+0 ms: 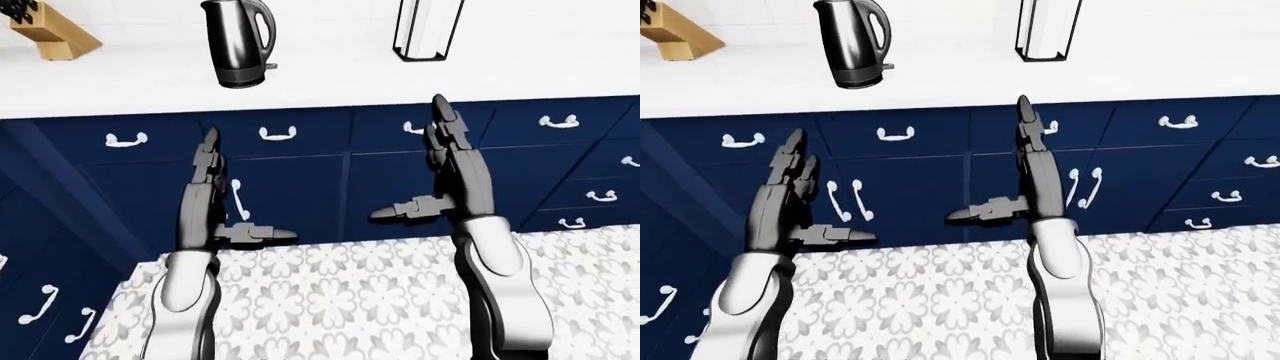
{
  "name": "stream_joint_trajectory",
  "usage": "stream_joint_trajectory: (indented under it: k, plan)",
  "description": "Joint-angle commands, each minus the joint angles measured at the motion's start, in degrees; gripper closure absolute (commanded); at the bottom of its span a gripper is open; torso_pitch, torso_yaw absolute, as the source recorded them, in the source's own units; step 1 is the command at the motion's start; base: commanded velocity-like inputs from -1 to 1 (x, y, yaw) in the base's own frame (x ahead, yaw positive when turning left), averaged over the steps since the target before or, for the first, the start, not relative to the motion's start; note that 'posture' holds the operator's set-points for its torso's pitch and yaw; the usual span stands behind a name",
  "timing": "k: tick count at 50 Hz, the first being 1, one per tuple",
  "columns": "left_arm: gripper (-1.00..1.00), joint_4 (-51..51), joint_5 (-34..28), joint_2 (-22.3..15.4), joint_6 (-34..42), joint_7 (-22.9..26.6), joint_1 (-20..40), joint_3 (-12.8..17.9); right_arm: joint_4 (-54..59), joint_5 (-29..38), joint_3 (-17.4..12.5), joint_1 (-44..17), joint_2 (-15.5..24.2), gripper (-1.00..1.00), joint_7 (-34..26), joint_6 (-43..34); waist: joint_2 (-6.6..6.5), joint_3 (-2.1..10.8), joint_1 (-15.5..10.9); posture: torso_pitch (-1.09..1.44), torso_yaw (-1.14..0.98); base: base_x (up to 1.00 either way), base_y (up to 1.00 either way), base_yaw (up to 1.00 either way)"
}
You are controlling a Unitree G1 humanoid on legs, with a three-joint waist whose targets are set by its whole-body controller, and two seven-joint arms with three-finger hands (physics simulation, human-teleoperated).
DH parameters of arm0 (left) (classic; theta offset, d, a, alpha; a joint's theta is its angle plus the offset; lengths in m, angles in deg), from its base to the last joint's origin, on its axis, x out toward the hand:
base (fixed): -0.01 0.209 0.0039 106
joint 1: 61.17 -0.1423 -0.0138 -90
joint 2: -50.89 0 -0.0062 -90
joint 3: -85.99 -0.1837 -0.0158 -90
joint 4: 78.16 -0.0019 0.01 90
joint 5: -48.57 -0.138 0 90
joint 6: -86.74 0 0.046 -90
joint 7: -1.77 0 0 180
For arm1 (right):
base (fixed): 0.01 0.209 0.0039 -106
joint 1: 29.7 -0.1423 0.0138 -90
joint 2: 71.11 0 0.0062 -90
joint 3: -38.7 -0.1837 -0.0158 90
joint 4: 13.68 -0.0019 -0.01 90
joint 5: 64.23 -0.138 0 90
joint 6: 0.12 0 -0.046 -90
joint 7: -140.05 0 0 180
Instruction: Press down the lever to turn on the electric kettle.
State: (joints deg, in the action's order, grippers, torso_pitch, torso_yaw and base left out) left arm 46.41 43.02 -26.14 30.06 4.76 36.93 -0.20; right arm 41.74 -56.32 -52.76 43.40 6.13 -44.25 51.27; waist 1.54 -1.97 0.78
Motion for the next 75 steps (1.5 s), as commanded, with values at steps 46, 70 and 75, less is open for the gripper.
stream_joint_trajectory:
  k: [46,70,75]
  plan:
    - [-1.0,2.67,-0.17,-0.6,0.07,-0.43,2.35,0.62,-2.54,1.39,1.08,-1.97,-0.52,-1.0,-0.82,0.84,0.04,0.76,-0.35,0.0,0.0,0.0,0.23,0.0]
    - [-1.0,1.01,0.44,-0.6,-3.19,-0.39,0.61,1.34,-2.34,1.34,1.61,-0.75,-1.07,-1.0,-0.61,2.43,-1.55,0.64,-1.38,0.0,0.0,0.0,0.12,0.18]
    - [-1.0,1.08,0.38,-0.6,-3.18,-0.41,0.51,1.2,-2.03,1.56,1.61,-0.4,-1.02,-1.0,-0.42,3.15,4.44,1.95,-0.77,0.0,0.0,0.0,0.0,0.33]
